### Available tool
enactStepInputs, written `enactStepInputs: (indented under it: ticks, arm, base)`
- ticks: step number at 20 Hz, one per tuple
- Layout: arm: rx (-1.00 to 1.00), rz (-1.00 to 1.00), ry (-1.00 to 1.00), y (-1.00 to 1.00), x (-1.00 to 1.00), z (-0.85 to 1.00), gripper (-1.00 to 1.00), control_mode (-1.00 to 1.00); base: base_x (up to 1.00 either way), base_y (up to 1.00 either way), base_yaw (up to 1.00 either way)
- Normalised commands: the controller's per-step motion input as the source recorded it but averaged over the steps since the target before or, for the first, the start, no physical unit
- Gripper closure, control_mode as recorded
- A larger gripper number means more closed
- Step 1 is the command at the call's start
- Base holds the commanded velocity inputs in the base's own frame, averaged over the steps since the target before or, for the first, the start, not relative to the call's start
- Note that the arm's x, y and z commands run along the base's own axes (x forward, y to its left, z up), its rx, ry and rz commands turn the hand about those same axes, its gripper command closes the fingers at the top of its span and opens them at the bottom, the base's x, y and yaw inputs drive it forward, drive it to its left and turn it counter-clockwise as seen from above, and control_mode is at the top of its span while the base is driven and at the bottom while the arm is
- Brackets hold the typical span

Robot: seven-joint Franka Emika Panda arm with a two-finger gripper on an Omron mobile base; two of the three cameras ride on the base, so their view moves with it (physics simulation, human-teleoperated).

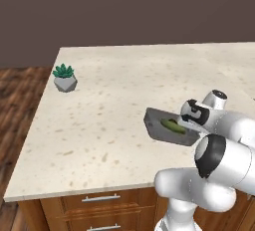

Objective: Take the sweet potato and cucumber out of the freezer and place them in the tupperware container on the counter. Then put the tupperware containing the vegetables back in the freezer.

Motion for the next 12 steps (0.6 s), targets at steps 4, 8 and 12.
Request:
enactStepInputs:
  ticks: [4, 8, 12]
  arm:
    - [0.03, -0.13, 0.0, 0.24, -0.35, 1.0, 1.0, -1.0]
    - [-0.02, -0.17, 0.0, 0.45, -0.45, 1.0, 1.0, -1.0]
    - [-0.12, -0.18, 0.0, 0.47, -0.59, 1.0, 1.0, -1.0]
  base:
    - [0.0, 0.0, 0.0]
    - [0.0, 0.0, 0.0]
    - [0.0, 0.0, 0.0]
